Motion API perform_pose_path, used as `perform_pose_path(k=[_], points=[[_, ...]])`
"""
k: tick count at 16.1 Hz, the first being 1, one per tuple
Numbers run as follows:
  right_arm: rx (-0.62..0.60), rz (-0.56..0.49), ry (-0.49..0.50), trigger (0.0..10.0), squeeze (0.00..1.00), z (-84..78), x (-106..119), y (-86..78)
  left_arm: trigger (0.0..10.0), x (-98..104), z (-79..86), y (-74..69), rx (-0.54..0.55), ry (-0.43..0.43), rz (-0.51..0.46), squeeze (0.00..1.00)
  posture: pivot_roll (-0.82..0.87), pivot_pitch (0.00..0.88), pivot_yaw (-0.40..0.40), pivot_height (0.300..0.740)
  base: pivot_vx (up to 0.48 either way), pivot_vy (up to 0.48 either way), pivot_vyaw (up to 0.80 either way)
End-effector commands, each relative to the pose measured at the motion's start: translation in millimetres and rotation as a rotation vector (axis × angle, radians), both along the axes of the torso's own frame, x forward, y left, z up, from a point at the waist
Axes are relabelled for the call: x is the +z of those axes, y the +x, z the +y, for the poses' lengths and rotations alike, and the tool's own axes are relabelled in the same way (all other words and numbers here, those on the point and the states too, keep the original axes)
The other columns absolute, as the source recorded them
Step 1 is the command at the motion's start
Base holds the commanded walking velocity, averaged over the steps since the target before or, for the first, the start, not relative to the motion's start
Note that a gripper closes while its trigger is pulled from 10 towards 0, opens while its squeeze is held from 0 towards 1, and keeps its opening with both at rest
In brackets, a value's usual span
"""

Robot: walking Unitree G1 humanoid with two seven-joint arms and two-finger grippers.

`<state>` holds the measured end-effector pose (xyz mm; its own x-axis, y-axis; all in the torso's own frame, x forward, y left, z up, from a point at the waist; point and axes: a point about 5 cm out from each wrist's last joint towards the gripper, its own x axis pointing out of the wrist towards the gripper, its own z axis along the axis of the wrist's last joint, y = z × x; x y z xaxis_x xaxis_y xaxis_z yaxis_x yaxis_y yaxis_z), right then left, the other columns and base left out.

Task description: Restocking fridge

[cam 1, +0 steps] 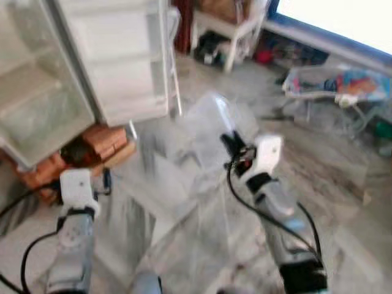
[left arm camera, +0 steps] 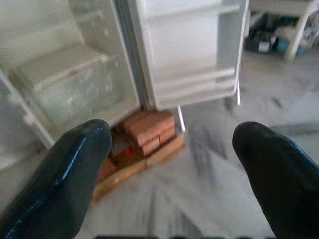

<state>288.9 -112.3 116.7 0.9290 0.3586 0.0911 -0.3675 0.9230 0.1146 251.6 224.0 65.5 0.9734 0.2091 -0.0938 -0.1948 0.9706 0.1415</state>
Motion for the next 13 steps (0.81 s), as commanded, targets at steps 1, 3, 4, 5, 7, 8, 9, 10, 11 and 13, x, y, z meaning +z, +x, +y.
perform_pose_path(k=[1,3,4,5,7,8,9,10,11,13], points=[[-0.062,0.020,-0.009,10.0,0.00,-15.2,-6.2,-1.9,10.0,-2.7,-6.1,-0.9,-0.015,-0.015,0.010,0.00,0.15,0.083,-0.073,0.740,0.000,0.428,0.00],[-0.069,0.022,-0.008,10.0,0.00,-15.5,-7.1,-1.9,10.0,-3.1,-6.3,-0.9,-0.019,-0.018,0.013,0.00,0.15,0.083,-0.070,0.740,0.000,0.424,0.00],[-0.078,0.018,-0.017,10.0,0.00,-16.6,-7.5,-0.9,10.0,-3.1,-7.0,0.0,-0.030,-0.022,0.014,0.00,0.15,0.083,-0.070,0.740,0.000,0.424,0.00],[-0.084,0.019,-0.020,10.0,0.00,-17.7,-7.8,-0.2,10.0,-3.2,-7.4,0.5,-0.036,-0.024,0.015,0.00,0.15,0.083,-0.070,0.740,0.000,0.420,0.00],[-0.092,0.028,-0.015,10.0,0.00,-19.8,-8.4,1.1,10.0,-3.2,-8.5,1.2,-0.051,-0.029,0.015,0.00,0.15,0.079,-0.074,0.740,0.000,0.418,0.00],[-0.100,0.032,-0.015,10.0,0.00,-21.9,-8.7,2.1,10.0,-2.4,-11.3,1.6,-0.083,-0.032,0.009,0.00,0.15,0.078,-0.074,0.740,0.345,0.334,0.00],[-0.105,0.035,-0.015,10.0,0.00,-22.7,-8.9,2.6,10.0,-2.1,-12.3,1.5,-0.098,-0.032,0.006,0.00,0.15,0.076,-0.075,0.740,0.379,0.292,0.00],[-0.107,0.036,-0.016,10.0,0.00,-22.9,-9.2,2.8,10.0,-2.5,-12.5,1.5,-0.102,-0.035,0.010,0.00,0.15,0.076,-0.074,0.740,0.379,0.296,0.00],[-0.105,0.039,-0.013,10.0,0.00,-22.8,-9.6,2.6,10.0,-2.9,-12.7,1.5,-0.106,-0.040,0.014,0.00,0.15,0.077,-0.074,0.740,0.379,0.292,-0.45],[-0.109,0.042,-0.010,10.0,0.00,-22.2,-11.2,0.9,10.0,-2.1,-14.2,2.5,-0.127,-0.037,0.007,0.00,0.14,0.078,-0.071,0.740,0.431,0.000,-0.52]])
